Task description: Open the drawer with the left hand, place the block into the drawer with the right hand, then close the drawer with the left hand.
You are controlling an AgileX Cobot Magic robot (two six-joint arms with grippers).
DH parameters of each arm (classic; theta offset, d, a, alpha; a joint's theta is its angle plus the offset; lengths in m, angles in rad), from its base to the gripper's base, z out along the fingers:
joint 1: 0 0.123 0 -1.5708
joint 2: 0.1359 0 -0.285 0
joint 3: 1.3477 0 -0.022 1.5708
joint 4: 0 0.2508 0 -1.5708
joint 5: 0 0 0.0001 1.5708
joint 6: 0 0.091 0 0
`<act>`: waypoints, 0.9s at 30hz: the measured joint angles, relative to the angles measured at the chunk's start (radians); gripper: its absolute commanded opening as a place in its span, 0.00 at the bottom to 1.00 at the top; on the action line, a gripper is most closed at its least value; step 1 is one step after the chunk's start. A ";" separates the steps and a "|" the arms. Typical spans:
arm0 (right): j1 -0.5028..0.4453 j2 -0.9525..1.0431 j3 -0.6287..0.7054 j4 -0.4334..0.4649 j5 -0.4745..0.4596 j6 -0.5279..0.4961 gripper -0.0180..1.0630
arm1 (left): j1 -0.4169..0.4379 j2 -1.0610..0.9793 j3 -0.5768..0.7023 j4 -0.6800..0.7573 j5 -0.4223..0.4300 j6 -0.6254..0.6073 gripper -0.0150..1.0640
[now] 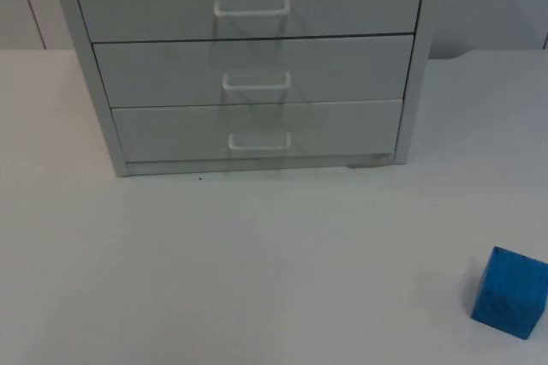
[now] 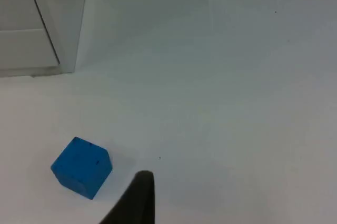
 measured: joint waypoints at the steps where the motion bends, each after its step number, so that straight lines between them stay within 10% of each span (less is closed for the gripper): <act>1: 0.000 0.000 -0.003 0.000 -0.002 0.000 0.99 | 0.000 0.000 0.000 0.000 0.000 0.000 0.99; 27: 0.000 0.815 -0.122 0.000 -0.301 -0.002 0.99 | 0.000 0.559 -0.031 -0.072 -0.163 0.000 0.99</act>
